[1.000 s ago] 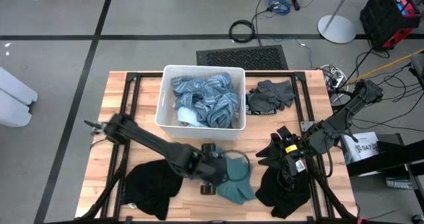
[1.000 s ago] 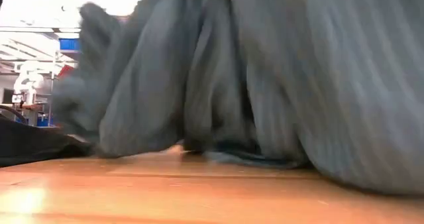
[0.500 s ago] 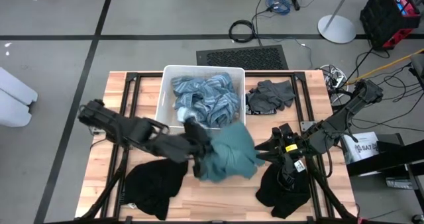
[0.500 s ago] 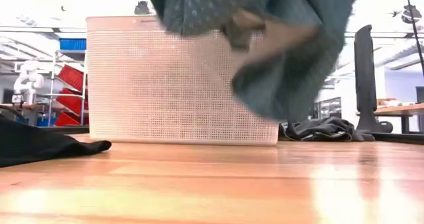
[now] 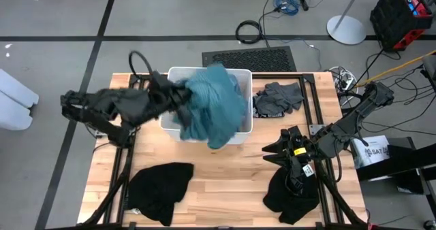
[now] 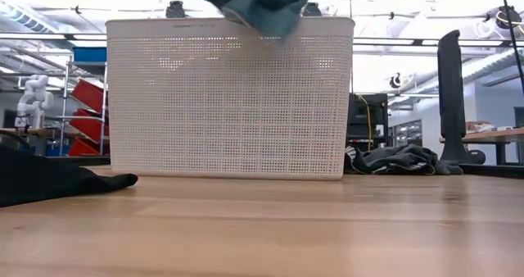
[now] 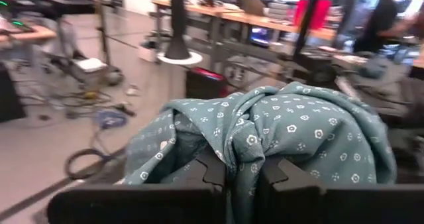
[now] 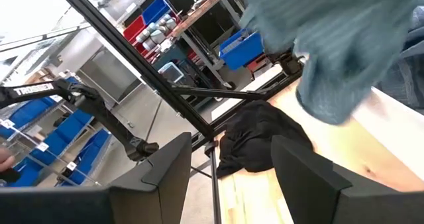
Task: Sort clothes
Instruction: Put the green polo shirt into the white laundry bin
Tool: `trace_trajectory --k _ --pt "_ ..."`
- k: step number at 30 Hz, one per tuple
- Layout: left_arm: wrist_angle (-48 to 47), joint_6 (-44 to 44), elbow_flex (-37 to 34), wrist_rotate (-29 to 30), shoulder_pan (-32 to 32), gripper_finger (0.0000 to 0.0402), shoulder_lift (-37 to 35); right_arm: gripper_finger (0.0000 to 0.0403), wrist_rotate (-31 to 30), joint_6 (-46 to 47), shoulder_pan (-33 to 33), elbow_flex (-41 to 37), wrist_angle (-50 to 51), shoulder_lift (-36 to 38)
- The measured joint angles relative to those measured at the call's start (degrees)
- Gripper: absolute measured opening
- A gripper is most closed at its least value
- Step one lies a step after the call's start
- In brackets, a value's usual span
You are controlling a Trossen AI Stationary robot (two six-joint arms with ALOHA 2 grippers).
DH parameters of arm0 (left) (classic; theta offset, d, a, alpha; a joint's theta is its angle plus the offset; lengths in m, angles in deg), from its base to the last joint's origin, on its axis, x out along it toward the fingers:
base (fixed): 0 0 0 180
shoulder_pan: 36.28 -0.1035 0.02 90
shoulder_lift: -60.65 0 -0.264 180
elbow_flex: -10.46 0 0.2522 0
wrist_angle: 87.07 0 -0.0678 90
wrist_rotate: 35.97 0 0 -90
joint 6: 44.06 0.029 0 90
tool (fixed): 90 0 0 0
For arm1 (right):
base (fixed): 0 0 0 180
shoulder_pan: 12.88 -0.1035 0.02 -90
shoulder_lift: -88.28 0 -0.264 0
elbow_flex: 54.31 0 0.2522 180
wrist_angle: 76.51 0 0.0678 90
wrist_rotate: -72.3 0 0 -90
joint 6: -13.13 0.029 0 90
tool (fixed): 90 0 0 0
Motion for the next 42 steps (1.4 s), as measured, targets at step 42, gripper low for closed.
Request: trace_trajectory --k 42 --pt "-8.78 3.67 -25.07 -34.97 -32.60 0.0025 14.49 0.0196 1.87 16.71 -2.77 0.00 -0.57 0.02"
